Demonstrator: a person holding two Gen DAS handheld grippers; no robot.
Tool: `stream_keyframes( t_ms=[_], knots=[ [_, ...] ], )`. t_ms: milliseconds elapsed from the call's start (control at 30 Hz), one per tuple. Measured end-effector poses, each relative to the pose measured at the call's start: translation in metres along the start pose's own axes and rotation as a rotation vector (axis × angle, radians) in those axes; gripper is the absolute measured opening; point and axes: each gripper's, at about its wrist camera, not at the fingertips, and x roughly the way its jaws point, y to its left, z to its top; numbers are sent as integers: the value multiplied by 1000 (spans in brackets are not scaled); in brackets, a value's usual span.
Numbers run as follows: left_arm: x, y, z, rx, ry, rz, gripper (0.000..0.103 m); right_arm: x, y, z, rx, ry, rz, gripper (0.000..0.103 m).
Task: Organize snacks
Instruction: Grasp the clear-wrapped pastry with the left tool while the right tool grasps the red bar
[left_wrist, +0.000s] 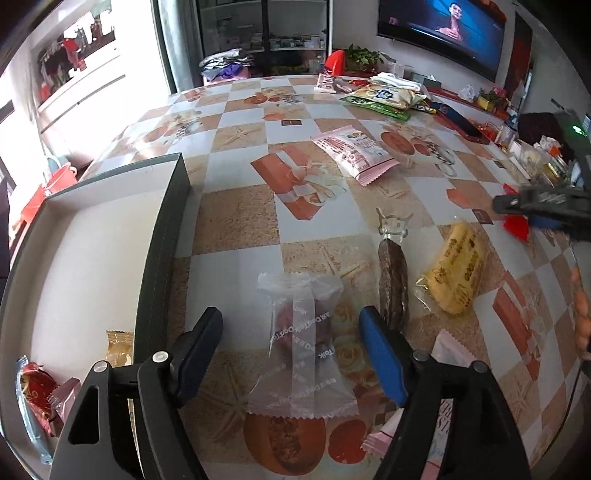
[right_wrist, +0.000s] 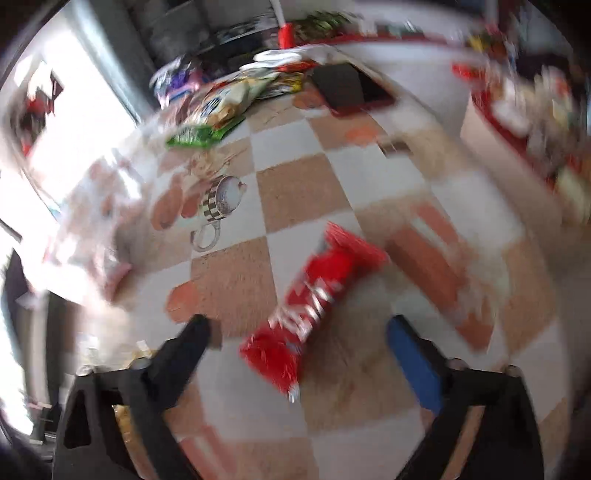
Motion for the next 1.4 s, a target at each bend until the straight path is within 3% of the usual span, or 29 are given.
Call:
stream_keyframes(
  t_ms=[33,67,100,133,167,200,300,400,933,1400],
  knots=[
    [0,0,-1,4,-1,-3,79,1,7,0,-51,-10,-42,63],
    [-2,1,-1,11,-5,-13,73,1,13,-3,-101,-23,-72,54],
    [-3,1,-3,15,-11,-25,64,-2,15,-7,-140,-32,-54,34],
    [-5,1,-3,22,-21,-18,57,-4,12,-10,-158,-28,-44,23],
    [-7,1,-3,28,-32,-12,40,-8,8,-14,-166,-14,-20,23],
    [-9,2,-4,33,-36,-22,31,-11,2,-18,-163,-10,12,23],
    [-11,7,-5,-23,-19,-81,31,-17,-13,-31,-134,-14,120,23],
    [-16,3,-8,-23,-24,-78,31,-26,-23,-44,-93,-17,191,23],
    [-65,10,-18,-31,-104,-58,31,-64,-26,-72,-95,-58,364,23],
    [-94,51,-23,-110,-168,-57,31,-82,45,-79,-208,-71,469,23]
  ],
)
